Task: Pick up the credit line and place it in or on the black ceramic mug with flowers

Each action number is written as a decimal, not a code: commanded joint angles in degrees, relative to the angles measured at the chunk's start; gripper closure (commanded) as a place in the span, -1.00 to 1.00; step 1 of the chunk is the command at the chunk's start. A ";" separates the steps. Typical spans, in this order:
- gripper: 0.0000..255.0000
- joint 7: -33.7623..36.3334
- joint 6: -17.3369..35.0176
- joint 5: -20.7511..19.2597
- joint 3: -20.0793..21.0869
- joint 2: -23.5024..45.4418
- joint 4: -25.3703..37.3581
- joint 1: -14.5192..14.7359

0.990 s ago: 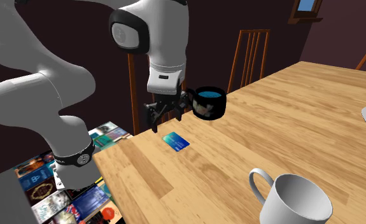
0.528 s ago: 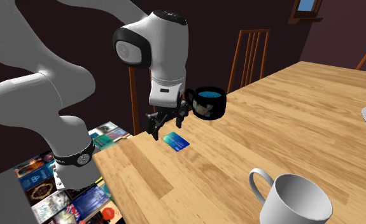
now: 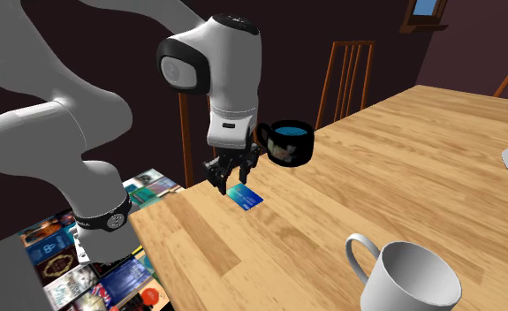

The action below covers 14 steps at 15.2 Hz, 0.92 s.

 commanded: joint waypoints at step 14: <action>1.00 0.62 -6.02 -1.25 -1.69 -3.49 2.40 0.06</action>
